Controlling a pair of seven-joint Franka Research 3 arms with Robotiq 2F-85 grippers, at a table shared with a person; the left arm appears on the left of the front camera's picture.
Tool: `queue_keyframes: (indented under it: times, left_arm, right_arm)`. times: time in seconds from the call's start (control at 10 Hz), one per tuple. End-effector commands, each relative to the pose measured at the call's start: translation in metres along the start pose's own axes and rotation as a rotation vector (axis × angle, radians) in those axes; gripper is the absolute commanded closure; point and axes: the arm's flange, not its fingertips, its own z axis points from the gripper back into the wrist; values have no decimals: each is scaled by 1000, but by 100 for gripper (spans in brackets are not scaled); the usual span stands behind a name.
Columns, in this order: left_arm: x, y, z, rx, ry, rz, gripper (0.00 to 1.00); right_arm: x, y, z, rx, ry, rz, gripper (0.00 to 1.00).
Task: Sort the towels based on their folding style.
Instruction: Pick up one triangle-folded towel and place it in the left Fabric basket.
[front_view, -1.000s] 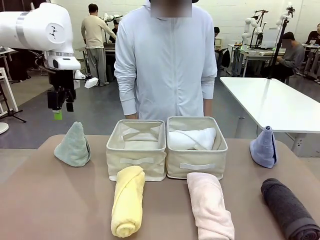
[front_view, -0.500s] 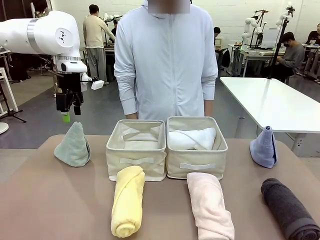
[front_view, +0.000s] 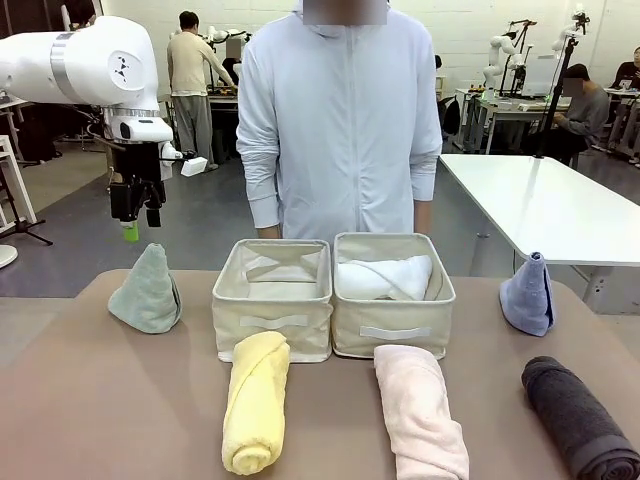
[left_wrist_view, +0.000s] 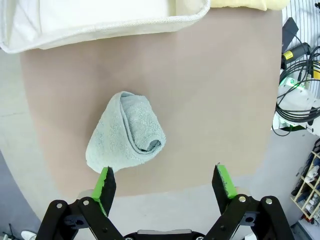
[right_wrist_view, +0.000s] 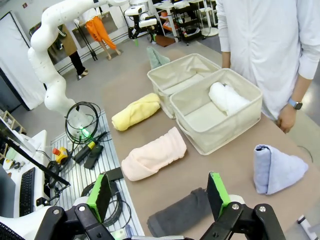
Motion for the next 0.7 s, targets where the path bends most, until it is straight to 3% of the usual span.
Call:
queue_keyframes:
  times: [0.0, 0.2, 0.6]
  left_arm:
    - [0, 3, -6, 11, 42, -28, 0]
    - [1, 7, -14, 46, 95, -76, 0]
    - [1, 5, -27, 87, 75, -130, 0]
  right_arm:
    - [2, -1, 1, 11, -21, 20, 0]
    - [2, -1, 1, 11, -21, 20, 0]
    - [2, -1, 1, 11, -21, 20, 0]
